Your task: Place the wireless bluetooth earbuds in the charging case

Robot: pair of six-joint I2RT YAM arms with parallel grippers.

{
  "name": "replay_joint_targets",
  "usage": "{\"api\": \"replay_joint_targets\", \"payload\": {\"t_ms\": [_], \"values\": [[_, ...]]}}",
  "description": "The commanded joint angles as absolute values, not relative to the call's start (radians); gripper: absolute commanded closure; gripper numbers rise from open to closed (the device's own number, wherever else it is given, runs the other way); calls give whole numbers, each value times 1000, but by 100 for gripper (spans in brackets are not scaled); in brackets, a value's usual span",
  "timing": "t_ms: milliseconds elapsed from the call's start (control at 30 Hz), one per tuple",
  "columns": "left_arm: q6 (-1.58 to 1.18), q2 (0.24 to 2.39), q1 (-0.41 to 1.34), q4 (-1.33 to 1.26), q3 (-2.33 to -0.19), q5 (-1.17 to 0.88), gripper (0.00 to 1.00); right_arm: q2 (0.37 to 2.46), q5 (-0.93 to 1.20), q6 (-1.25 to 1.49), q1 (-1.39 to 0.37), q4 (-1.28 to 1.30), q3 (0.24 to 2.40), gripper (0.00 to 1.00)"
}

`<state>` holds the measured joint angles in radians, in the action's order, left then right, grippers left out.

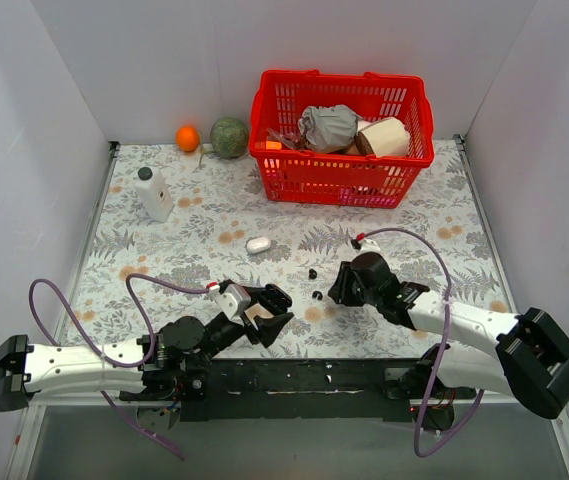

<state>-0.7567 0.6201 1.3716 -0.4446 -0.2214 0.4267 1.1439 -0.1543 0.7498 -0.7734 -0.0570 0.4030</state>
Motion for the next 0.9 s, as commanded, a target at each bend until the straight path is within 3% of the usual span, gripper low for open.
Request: {"api": "replay_joint_targets", "payload": {"t_ms": [0,167,500,867], "values": [[-759,621,1379,-459,-218,437,100,1201,-88,453,-770,-20,532,63],[-756,627,1381,-451,-227,437,100,1387,-9,310,-770,72,678,60],[-758,594,1385,-420,-219,453,100,1431,-17,255,-770,69,690,54],[-759,615,1387,-437,-218,449,100,1451,20,249,-770,64,690,54]]}}
